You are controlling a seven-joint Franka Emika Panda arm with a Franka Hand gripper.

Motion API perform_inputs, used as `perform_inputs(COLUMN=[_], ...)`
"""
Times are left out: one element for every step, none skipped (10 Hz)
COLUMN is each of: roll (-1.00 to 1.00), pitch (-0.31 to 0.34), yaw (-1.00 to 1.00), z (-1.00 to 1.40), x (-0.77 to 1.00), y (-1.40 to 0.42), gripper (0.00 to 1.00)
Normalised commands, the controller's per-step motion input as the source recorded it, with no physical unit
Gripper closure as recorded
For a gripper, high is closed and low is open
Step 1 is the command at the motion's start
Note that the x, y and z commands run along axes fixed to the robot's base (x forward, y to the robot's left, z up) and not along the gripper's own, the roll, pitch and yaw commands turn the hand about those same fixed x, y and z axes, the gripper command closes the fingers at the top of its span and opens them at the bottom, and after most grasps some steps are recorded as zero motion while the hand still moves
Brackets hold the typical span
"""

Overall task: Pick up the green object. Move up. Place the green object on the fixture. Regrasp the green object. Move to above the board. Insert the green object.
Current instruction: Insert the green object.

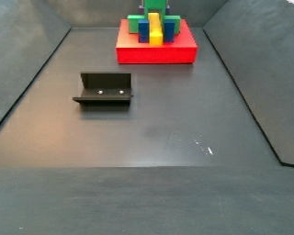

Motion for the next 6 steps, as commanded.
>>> perform_inputs(roll=[0.07, 0.1, 0.14, 0.09, 0.06, 0.04], pitch=[0.0, 0.0, 0.0, 0.0, 0.0, 0.0], yaw=[0.0, 0.0, -0.07, -0.13, -0.14, -0.16], z=[-0.17, -0.23, -0.22, -0.16, -0.13, -0.12], x=[0.08, 0.02, 0.0, -0.02, -0.06, -0.11], y=[-0.05, -0.05, -0.06, -0.04, -0.03, -0.01], gripper=[1.0, 1.0, 1.0, 1.0, 1.0, 1.0])
